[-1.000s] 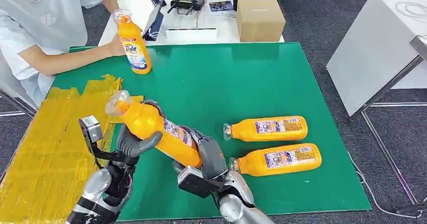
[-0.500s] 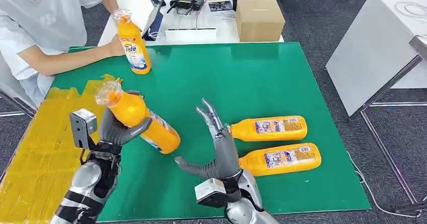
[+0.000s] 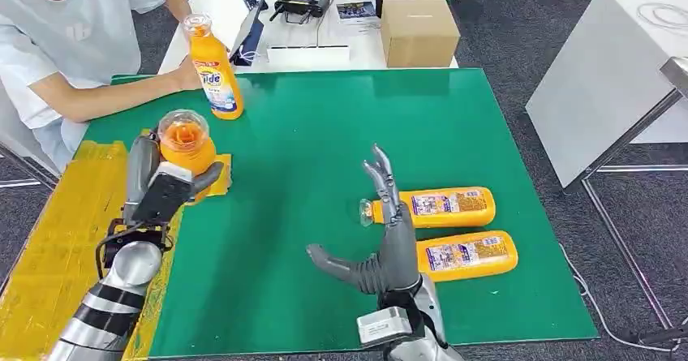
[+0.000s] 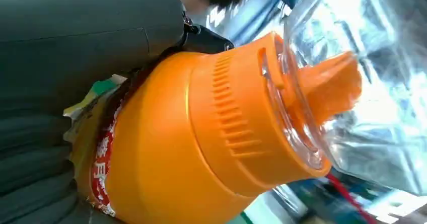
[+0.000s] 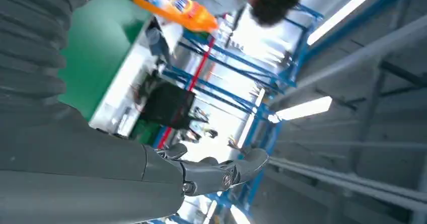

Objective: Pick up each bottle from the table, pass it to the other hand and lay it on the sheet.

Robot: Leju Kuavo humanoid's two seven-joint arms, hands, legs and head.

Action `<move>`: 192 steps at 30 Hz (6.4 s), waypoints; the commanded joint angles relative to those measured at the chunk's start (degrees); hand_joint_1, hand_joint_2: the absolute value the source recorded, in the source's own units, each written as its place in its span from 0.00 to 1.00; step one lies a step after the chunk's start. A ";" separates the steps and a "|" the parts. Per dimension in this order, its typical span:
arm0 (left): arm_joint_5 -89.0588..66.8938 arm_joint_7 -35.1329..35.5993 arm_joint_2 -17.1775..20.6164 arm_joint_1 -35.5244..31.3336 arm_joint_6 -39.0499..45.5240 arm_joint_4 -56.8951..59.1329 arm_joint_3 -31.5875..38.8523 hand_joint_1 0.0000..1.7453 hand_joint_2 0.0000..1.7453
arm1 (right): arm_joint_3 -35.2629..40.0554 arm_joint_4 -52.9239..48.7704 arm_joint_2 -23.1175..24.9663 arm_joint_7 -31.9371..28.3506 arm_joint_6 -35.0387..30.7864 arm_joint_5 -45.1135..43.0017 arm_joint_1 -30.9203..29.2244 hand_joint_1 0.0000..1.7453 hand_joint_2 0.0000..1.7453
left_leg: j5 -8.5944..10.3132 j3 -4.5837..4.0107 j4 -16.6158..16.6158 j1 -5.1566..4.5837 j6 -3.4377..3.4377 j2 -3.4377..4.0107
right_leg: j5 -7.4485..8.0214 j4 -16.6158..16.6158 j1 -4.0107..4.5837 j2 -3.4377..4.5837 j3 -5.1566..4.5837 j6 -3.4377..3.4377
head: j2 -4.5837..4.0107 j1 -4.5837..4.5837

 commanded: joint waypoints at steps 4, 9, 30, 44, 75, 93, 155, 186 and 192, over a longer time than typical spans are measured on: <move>-5.52 2.03 1.55 -5.91 0.72 7.73 -3.13 1.00 1.00 | -1.88 -3.98 -1.63 -0.15 -0.30 -0.03 -0.36 0.00 1.00 | -0.10 0.22 0.00 0.08 -0.01 -0.12 | -0.09 -0.09 0.08 -0.09 0.30 -0.05 | 0.00 0.00; -23.22 6.89 2.55 -10.51 -0.98 16.98 -7.75 1.00 1.00 | -1.64 -5.98 -1.92 -0.62 -0.41 0.45 -2.17 0.00 1.00 | -0.02 0.07 0.00 0.01 -0.01 -0.11 | -0.04 -0.02 0.02 -0.09 0.12 -0.04 | 0.00 0.02; -48.34 10.73 3.77 -23.92 0.08 51.51 -17.34 1.00 1.00 | 0.17 -5.09 -2.58 -0.46 1.94 -1.35 -5.84 0.00 1.00 | 0.01 0.02 0.00 0.01 -0.01 0.01 | 0.01 0.01 0.01 0.02 0.06 -0.01 | 0.00 0.02; -50.27 10.19 5.66 -23.90 -2.73 62.60 -18.50 1.00 1.00 | 1.39 -2.72 -2.59 -1.11 3.09 -3.60 -7.09 0.00 1.00 | -0.04 0.11 0.00 0.04 -0.02 0.09 | -0.01 0.00 0.05 0.11 0.15 -0.02 | 0.00 0.02; -43.41 8.87 4.50 -19.36 1.03 63.30 -10.70 0.00 1.00 | 2.19 -1.27 -2.40 -0.59 3.65 -4.70 -7.86 0.00 1.00 | -0.06 0.49 -0.08 0.04 -0.03 0.10 | -0.01 -0.06 0.14 0.15 0.54 -0.04 | 0.00 0.00; -26.70 -7.21 0.52 -12.77 11.78 47.11 0.18 0.00 1.00 | 1.00 -0.92 -1.68 -0.44 3.79 -3.40 -6.42 0.00 1.00 | -0.06 0.46 -0.05 0.08 -0.01 -0.09 | -0.05 -0.11 0.13 -0.07 0.60 -0.03 | 0.00 0.00; 33.78 -12.76 -7.03 21.32 -29.75 -12.87 4.19 0.00 1.00 | -15.14 20.60 -29.88 21.80 28.24 30.77 -11.61 0.00 1.00 | -0.14 0.36 0.00 -0.06 0.04 -0.01 | -0.04 -0.14 0.00 0.04 0.48 -0.02 | 0.00 -0.02; 34.84 -11.98 -7.25 18.85 -30.48 -8.12 1.37 0.00 1.00 | -8.96 41.12 -23.73 22.76 28.24 34.64 -23.75 0.00 1.00 | -0.08 0.30 -0.03 -0.07 0.02 0.10 | 0.02 -0.11 -0.02 0.12 0.35 -0.02 | 0.00 -0.02; 34.84 -11.98 -7.27 18.87 -30.48 -8.07 1.33 0.00 1.00 | -8.92 41.16 -23.59 22.76 28.26 34.63 -23.91 0.00 1.00 | -0.11 0.38 -0.02 -0.06 0.01 0.05 | -0.02 -0.13 -0.01 0.08 0.45 -0.04 | 0.00 -0.02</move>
